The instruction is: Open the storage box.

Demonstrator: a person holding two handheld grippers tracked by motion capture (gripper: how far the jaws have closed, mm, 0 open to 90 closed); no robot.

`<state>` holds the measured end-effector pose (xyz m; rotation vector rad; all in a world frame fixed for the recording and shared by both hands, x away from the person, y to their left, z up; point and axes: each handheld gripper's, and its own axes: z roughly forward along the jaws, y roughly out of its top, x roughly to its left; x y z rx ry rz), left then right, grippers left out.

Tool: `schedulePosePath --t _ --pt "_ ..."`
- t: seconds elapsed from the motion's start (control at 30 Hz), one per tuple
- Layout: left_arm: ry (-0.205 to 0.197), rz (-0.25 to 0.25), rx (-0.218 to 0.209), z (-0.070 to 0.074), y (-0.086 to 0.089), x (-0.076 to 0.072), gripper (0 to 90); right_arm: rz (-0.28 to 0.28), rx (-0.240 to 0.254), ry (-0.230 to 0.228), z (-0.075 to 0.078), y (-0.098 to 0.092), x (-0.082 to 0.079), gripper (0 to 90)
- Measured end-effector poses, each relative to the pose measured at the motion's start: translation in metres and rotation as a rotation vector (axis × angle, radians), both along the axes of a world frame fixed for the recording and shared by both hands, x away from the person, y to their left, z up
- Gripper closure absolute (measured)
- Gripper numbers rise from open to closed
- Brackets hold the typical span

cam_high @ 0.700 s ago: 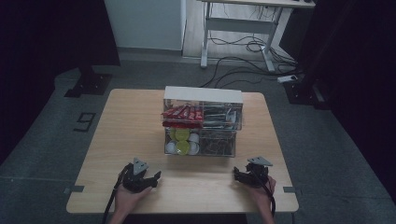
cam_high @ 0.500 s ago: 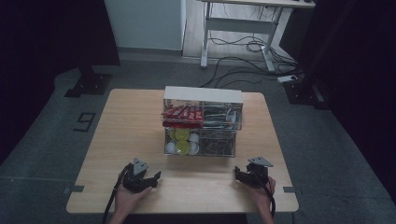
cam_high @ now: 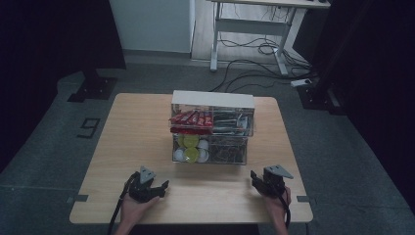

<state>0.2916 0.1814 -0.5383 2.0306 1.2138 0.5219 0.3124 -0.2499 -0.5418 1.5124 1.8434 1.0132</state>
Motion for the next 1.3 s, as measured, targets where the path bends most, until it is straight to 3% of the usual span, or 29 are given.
schedulePosePath --t 0.33,0.67,1.03,1.23,1.3 --pt "-0.002 0.012 0.0 -0.001 0.002 0.001 28.8 0.003 0.073 -0.081 0.016 -0.007 -0.01 48.9" --pt "0.008 0.014 -0.011 -0.001 0.005 0.002 28.8 0.086 0.114 -0.088 0.028 -0.009 -0.016 67.0" --pt "0.015 0.011 -0.008 -0.004 0.003 0.002 28.6 0.157 0.096 -0.141 0.044 0.006 -0.027 87.9" --pt "0.019 0.019 -0.007 -0.007 0.002 0.002 28.6 0.184 0.082 -0.148 0.05 0.014 -0.03 89.5" --pt "0.021 0.017 -0.006 -0.007 0.002 0.002 28.6 0.204 0.109 -0.144 0.053 0.017 -0.031 89.5"
